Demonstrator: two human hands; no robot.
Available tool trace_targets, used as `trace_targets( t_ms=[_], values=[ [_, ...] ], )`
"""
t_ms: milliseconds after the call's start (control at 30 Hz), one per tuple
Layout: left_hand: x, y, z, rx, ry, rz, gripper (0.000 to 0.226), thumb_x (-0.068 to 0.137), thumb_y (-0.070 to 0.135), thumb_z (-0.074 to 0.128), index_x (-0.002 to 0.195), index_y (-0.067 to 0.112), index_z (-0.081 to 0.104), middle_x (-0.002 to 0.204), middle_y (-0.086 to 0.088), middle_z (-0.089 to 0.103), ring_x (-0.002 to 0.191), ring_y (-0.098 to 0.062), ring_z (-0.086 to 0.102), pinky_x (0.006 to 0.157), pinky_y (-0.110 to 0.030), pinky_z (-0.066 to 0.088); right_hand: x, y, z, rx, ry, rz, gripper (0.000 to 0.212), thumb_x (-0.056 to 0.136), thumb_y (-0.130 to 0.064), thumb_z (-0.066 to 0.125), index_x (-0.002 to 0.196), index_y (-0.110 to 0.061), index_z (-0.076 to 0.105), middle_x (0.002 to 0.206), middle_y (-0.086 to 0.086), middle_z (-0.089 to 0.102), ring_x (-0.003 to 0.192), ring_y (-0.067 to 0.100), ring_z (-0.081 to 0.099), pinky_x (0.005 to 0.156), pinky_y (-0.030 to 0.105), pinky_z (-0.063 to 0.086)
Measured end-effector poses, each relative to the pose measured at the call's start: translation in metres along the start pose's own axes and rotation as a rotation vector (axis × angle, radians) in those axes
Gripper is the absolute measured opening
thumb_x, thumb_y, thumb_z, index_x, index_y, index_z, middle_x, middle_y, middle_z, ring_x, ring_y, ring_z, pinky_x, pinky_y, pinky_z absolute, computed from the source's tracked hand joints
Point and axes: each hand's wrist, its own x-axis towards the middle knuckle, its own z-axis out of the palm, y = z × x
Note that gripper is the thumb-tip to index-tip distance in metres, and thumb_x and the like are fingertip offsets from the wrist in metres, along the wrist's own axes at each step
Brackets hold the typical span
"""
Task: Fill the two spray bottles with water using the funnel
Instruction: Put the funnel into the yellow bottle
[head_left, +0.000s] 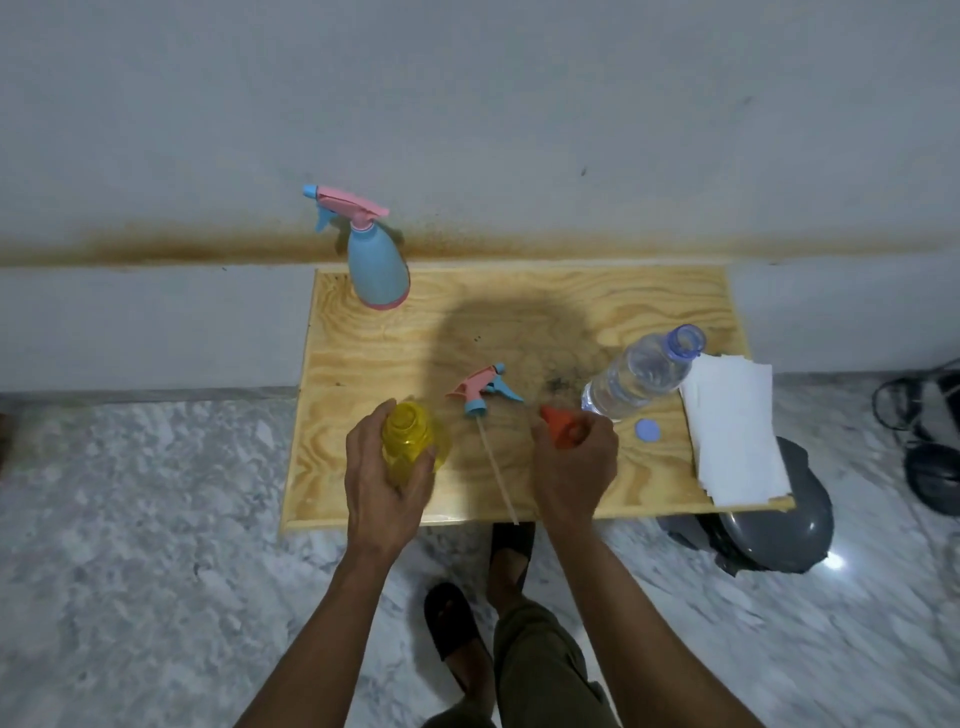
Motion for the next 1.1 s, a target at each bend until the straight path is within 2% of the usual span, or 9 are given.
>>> trace_targets(
  t_ms=[67,167,333,500,633,767,867,1000,1100],
  values=[
    [-0.005,-0.001,0.0,-0.022,0.011,-0.003,0.065,0.086,0.022,0.074,0.144,0.017,0.046,0.133,-0.002,0.052,0.122,-0.014,0.051,0.1,-0.033,0.048,0.002,0.006,-0.007,0.023,0.03,0.11,0.04,0.074,-0.036,0.082,0.098,-0.014,0.059,0.093,0.0,0.061,0.09,0.022,0.057,0.082,0.035,0.047],
    [-0.008,-0.001,-0.001,-0.038,0.024,-0.01,0.064,0.088,0.028,0.075,0.145,0.019,0.048,0.135,-0.001,0.052,0.125,-0.016,0.052,0.099,-0.043,0.05,0.006,0.012,-0.007,0.003,0.015,0.197,0.047,0.076,-0.047,0.079,0.104,-0.013,0.063,0.098,0.002,0.067,0.092,0.022,0.06,0.086,0.036,0.048],
    [-0.006,0.005,-0.003,-0.067,0.064,-0.063,0.054,0.091,0.032,0.071,0.14,0.019,0.055,0.137,0.002,0.056,0.128,-0.008,0.051,0.103,-0.044,0.048,0.014,0.022,0.0,-0.023,-0.028,0.182,0.035,0.082,-0.045,0.073,0.091,-0.011,0.072,0.09,0.008,0.07,0.088,0.026,0.064,0.08,0.031,0.043],
    [-0.005,0.009,-0.006,-0.101,0.069,-0.119,0.052,0.089,0.035,0.074,0.137,0.026,0.059,0.133,0.01,0.061,0.124,-0.001,0.053,0.104,-0.038,0.049,0.014,0.022,-0.006,-0.059,-0.036,0.089,0.024,0.088,-0.029,0.069,0.077,-0.009,0.07,0.073,0.005,0.063,0.076,0.028,0.062,0.071,0.028,0.034],
    [-0.004,0.012,-0.009,-0.142,0.067,-0.17,0.052,0.086,0.039,0.077,0.135,0.03,0.061,0.132,0.011,0.064,0.123,0.001,0.055,0.104,-0.037,0.05,0.001,0.004,-0.023,-0.086,-0.022,-0.141,0.02,0.091,-0.025,0.069,0.083,-0.007,0.069,0.076,0.003,0.064,0.07,0.019,0.056,0.064,0.02,0.026],
    [-0.004,0.013,-0.011,-0.143,0.06,-0.18,0.053,0.084,0.041,0.078,0.134,0.03,0.061,0.131,0.009,0.065,0.121,0.0,0.058,0.101,-0.037,0.053,-0.021,-0.03,-0.038,-0.011,-0.034,-0.461,0.009,0.089,-0.016,0.072,0.089,-0.008,0.072,0.078,0.003,0.068,0.069,0.018,0.061,0.067,0.024,0.04],
    [-0.003,0.013,-0.012,-0.147,0.047,-0.194,0.055,0.083,0.042,0.079,0.134,0.031,0.061,0.13,0.009,0.066,0.12,-0.001,0.059,0.1,-0.037,0.053,-0.034,-0.055,-0.042,0.049,-0.167,-0.753,0.006,0.087,-0.011,0.074,0.092,-0.007,0.073,0.082,0.003,0.067,0.069,0.012,0.057,0.067,0.015,0.042],
    [-0.002,0.013,-0.013,-0.137,0.021,-0.173,0.054,0.084,0.044,0.078,0.133,0.031,0.061,0.126,0.013,0.068,0.118,0.002,0.06,0.098,-0.035,0.054,-0.041,-0.071,-0.036,0.01,-0.316,-1.072,0.011,0.091,-0.012,0.069,0.099,-0.005,0.072,0.094,0.009,0.067,0.081,0.025,0.064,0.064,0.038,0.054],
    [-0.001,0.015,-0.013,-0.145,0.011,-0.174,0.052,0.084,0.042,0.078,0.132,0.029,0.062,0.122,0.015,0.069,0.115,0.002,0.062,0.097,-0.034,0.054,-0.039,-0.071,-0.03,-0.134,-0.342,-1.186,0.011,0.092,-0.014,0.067,0.1,-0.008,0.069,0.095,0.008,0.064,0.085,0.028,0.063,0.057,0.045,0.053]
  ],
)
